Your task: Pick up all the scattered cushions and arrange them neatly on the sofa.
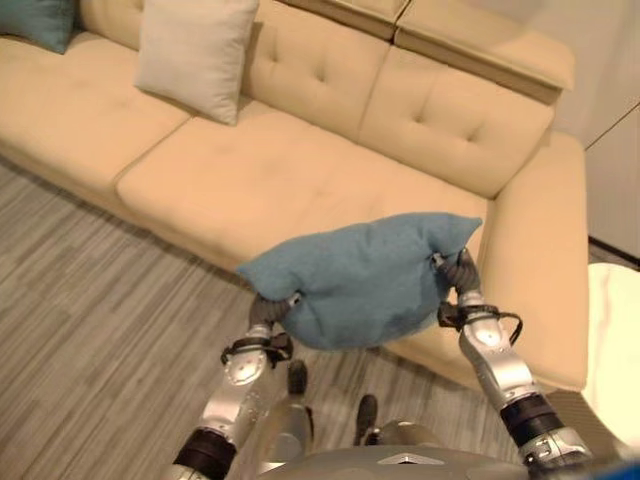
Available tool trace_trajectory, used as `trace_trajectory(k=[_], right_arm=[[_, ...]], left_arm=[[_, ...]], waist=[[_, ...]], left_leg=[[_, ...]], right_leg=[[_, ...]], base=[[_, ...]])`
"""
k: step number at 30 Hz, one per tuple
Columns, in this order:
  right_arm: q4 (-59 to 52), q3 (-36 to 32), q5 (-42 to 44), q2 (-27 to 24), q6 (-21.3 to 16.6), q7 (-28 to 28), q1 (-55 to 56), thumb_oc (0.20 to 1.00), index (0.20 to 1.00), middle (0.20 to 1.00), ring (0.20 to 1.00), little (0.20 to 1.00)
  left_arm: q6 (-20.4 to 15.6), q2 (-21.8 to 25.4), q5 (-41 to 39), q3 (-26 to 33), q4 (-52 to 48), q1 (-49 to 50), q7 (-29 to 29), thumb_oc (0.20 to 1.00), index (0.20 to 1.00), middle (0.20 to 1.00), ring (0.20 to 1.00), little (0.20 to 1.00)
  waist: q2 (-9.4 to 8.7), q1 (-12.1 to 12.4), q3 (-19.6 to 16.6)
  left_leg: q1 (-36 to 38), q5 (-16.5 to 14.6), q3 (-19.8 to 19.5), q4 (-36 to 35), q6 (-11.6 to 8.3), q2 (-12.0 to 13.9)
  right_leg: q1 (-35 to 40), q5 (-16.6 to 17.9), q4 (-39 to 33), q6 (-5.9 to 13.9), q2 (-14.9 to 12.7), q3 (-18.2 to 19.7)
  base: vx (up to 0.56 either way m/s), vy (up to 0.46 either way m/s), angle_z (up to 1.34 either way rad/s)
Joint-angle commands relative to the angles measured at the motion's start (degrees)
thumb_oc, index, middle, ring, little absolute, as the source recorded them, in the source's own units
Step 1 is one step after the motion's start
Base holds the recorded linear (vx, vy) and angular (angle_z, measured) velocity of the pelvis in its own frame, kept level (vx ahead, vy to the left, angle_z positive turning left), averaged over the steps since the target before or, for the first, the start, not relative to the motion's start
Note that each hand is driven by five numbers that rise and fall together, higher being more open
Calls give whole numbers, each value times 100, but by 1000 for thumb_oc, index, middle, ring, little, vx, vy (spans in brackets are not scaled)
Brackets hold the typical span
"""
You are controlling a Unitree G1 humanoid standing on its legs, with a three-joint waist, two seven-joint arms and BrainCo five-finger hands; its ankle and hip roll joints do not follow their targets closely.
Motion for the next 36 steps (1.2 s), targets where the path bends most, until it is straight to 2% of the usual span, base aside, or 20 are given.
trace_trajectory(k=[1,4,5,6,7,8,11,14,17,19,21,22,24,25,27,28,29,30,32,36], right_arm=[[-580,-153,-32,149,-530,133,-422,200,200,200,200,200],[-501,-102,-113,167,-489,138,-474,200,200,200,200,200],[-492,-89,-133,160,-494,157,-522,200,200,200,200,200],[-494,-89,-133,157,-495,156,-524,200,200,200,200,200],[-509,-92,-157,162,-509,174,-550,200,200,200,200,200],[-512,-95,-159,157,-510,172,-553,200,200,200,200,200],[-540,-140,-182,120,-507,184,-584,200,200,200,200,200],[-544,-200,-208,49,-531,186,-476,200,200,200,200,200],[-595,-287,-217,-36,-505,182,-278,200,200,200,200,200],[-611,-352,-182,-124,-518,151,-193,200,200,200,200,200],[-599,-349,-158,-153,-509,130,-184,200,200,200,200,200],[-587,-327,-111,-178,-503,94,-189,200,200,200,200,200],[-595,-316,-99,-192,-494,91,-192,200,200,200,200,200],[-576,-302,-85,-195,-476,87,-211,200,200,200,200,200],[-554,-260,-85,-200,-465,82,-241,200,200,200,200,200],[-532,-242,-86,-202,-468,75,-255,200,200,200,200,200],[-463,-162,-124,-213,-471,74,-326,200,200,200,200,200],[-462,-164,-124,-212,-472,74,-329,200,200,200,200,200],[-403,-106,-143,-244,-464,88,-423,200,200,200,200,200],[-430,-55,-229,-297,-481,174,-406,200,200,200,200,200]], left_arm=[[-427,102,113,108,-658,-167,-178,200,200,200,200,200],[-407,60,90,178,-695,-55,-217,200,200,200,200,200],[-406,63,70,266,-705,-8,-237,200,200,200,200,200],[-406,62,70,268,-709,-8,-240,200,200,200,200,200],[-429,53,78,327,-715,11,-260,200,200,200,200,200],[-430,49,80,326,-717,6,-261,200,200,200,200,200],[-463,41,90,371,-733,-9,-316,200,200,200,200,200],[-472,-43,150,290,-686,-59,-358,200,200,200,200,200],[-426,-134,121,171,-633,-85,-411,200,200,200,200,200],[-405,-152,111,96,-641,-124,-417,200,200,200,200,200],[-397,-178,83,90,-650,-116,-415,200,200,200,200,200],[-385,-192,52,96,-652,-132,-379,200,200,200,200,200],[-381,-185,50,104,-668,-135,-359,200,200,200,200,200],[-370,-165,32,120,-718,-118,-367,200,200,200,200,200],[-371,-130,8,170,-774,-108,-336,200,200,200,200,200],[-388,-118,6,203,-805,-106,-299,200,200,200,200,200],[-431,-122,-36,262,-830,-97,-251,200,200,200,200,200],[-431,-121,-36,262,-829,-100,-251,200,200,200,200,200],[-484,-111,-67,293,-832,-109,-237,200,200,200,200,200],[-467,-69,-22,331,-836,-72,-302,200,200,200,200,200]], waist=[[6,101,-220],[64,156,-276],[98,255,-283],[86,250,-267],[135,306,-260],[116,306,-230],[142,306,-169],[12,226,-212],[-51,86,-309],[-75,15,-287],[-65,27,-281],[-66,98,-208],[-98,115,-183],[-190,155,-154],[-231,242,-115],[-225,306,-85],[-169,463,-42],[-181,450,-50],[-98,546,-37],[-27,497,-250]], left_leg=[[281,-769,-43,270,-314,161],[556,-845,23,55,-275,99],[773,-1006,108,-13,-314,100],[724,-912,144,-6,-292,92],[933,-1069,185,-32,-340,109],[896,-986,230,-22,-315,88],[1070,-1107,296,-15,-319,54],[1124,-1332,228,141,-330,-144],[994,-1697,228,875,-514,-81],[588,-1600,314,2019,-816,206],[466,-1542,371,2393,-888,365],[110,-1334,185,2899,-913,467],[-78,-1341,71,2917,-878,503],[-289,-1418,-95,2608,-783,574],[-370,-1307,-356,2109,-773,599],[-429,-1169,-598,1873,-806,542],[-394,-876,-1183,1315,-932,433],[-396,-840,-1188,1278,-928,416],[-289,-808,-1684,1025,-979,292],[230,-748,-1794,428,-948,289]], right_leg=[[219,542,274,355,186,-178],[209,395,-450,140,-47,-530],[155,492,-931,221,-277,-966],[145,592,-994,170,-285,-1015],[83,649,-1166,253,-361,-1307],[70,732,-1200,201,-387,-1354],[-75,890,-1239,254,-494,-1629],[175,964,-1660,202,-355,-1348],[394,856,-1797,71,-306,-1438],[609,737,-1879,-87,-223,-1540],[723,653,-1920,-172,-144,-1565],[855,505,-1943,-301,-16,-1491],[887,473,-1966,-321,4,-1438],[954,420,-2043,-317,13,-1302],[1011,381,-2060,-305,63,-1120],[1055,360,-2075,-299,115,-1010],[1151,286,-2046,-324,246,-746],[1138,293,-2047,-322,231,-756],[1204,222,-1996,-355,339,-505],[1273,186,-1964,-325,334,-363]], base=[[125,91,-30],[243,118,-39],[181,65,-30],[315,81,-55],[72,33,-58],[193,61,-57],[161,21,-18],[227,-28,4],[249,-93,15],[172,-140,23],[87,-85,13],[89,-60,-8],[101,-35,-14],[121,18,-28],[137,52,-37],[160,120,-47],[117,96,-66],[129,109,-80],[108,100,-84],[156,168,-51]])
